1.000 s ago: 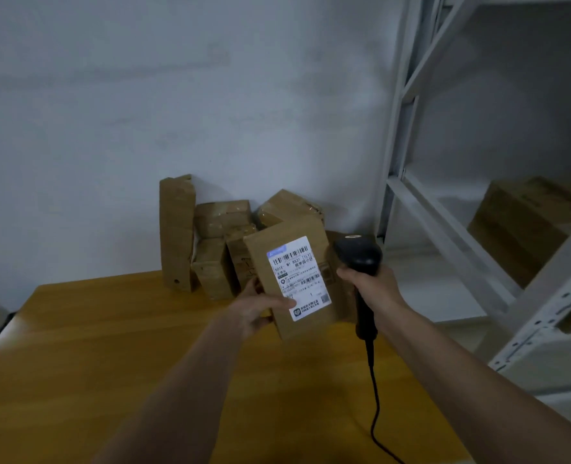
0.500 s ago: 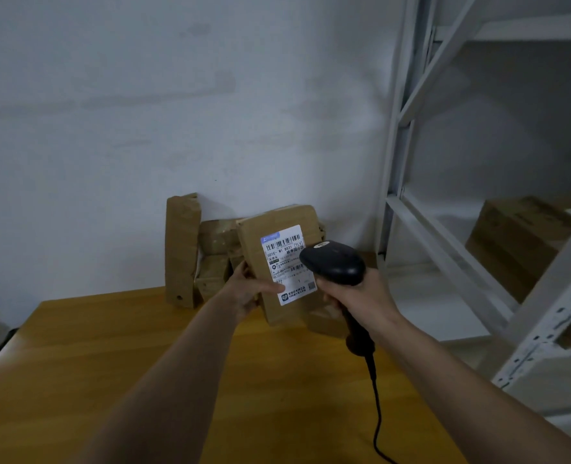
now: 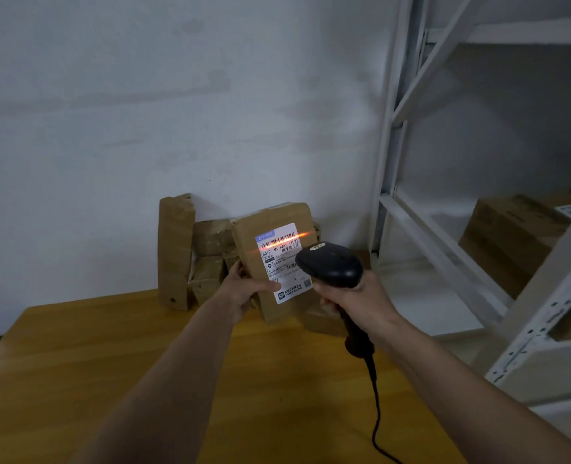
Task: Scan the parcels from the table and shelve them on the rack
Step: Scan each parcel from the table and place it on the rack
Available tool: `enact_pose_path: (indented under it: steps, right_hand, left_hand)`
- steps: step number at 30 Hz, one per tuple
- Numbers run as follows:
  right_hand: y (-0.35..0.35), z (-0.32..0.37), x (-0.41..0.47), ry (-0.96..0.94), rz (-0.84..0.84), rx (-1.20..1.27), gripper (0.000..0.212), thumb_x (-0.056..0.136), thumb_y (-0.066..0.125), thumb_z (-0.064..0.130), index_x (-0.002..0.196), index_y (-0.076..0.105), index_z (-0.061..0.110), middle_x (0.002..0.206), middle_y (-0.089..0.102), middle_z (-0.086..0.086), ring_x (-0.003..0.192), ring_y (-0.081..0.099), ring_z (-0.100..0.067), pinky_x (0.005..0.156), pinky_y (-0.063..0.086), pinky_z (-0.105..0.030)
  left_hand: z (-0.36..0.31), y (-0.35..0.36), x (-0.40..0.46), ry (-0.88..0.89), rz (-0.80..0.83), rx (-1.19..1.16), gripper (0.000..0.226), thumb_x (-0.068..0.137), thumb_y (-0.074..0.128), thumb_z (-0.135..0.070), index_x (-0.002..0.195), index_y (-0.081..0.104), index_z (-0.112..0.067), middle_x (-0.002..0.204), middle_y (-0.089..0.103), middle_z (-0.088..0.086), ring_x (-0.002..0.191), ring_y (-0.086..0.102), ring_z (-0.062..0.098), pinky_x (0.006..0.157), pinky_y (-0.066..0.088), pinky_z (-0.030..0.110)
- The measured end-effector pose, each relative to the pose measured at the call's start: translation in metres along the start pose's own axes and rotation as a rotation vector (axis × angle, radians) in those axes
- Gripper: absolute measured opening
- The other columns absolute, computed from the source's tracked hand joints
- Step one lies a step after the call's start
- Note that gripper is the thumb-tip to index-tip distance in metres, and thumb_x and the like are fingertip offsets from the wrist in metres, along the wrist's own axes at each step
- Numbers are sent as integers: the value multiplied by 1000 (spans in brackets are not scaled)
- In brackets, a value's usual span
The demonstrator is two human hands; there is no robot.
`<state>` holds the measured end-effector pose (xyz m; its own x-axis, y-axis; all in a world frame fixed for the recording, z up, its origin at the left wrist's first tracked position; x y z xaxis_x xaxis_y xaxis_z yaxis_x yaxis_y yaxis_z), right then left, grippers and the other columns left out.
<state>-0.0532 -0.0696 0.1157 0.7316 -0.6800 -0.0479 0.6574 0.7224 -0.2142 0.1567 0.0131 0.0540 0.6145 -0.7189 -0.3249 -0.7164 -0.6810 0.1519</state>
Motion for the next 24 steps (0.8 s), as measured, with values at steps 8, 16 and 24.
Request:
enact_pose_path:
  steps: [8, 16, 24]
  right_hand:
    - [14, -11, -9, 93, -91, 76, 8, 84, 72, 18, 91, 70, 17, 66, 68, 3, 61, 60, -9, 58, 50, -21]
    - [7, -35, -37, 186, -209, 97, 5, 84, 72, 17, 88, 70, 15, 64, 67, 1, 58, 58, -9, 58, 49, -19]
    - [-33, -41, -99, 194, -330, 181, 6, 83, 73, 17, 83, 69, 13, 61, 66, -1, 58, 60, -11, 62, 51, -21]
  left_hand:
    - [19, -6, 5, -25, 54, -40, 123, 34, 89, 0, 144, 37, -17, 124, 64, 8, 116, 58, 31, 101, 46, 55]
    - [57, 11, -2, -113, 119, -40, 140, 20, 94, -7, 146, 34, -19, 122, 66, 7, 118, 57, 31, 103, 43, 56]
    - [71, 67, -48, -180, 180, 37, 110, 50, 87, 8, 143, 36, -24, 127, 61, 7, 124, 48, 34, 101, 37, 62]
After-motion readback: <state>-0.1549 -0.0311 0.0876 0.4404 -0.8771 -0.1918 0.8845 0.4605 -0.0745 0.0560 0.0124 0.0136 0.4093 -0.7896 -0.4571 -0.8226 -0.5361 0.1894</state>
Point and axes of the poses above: each hand's wrist, its own x-axis towards the middle knuckle, its own y-axis out of the palm, z = x × y, the point moved 3 cm from there along x, towards the middle knuckle
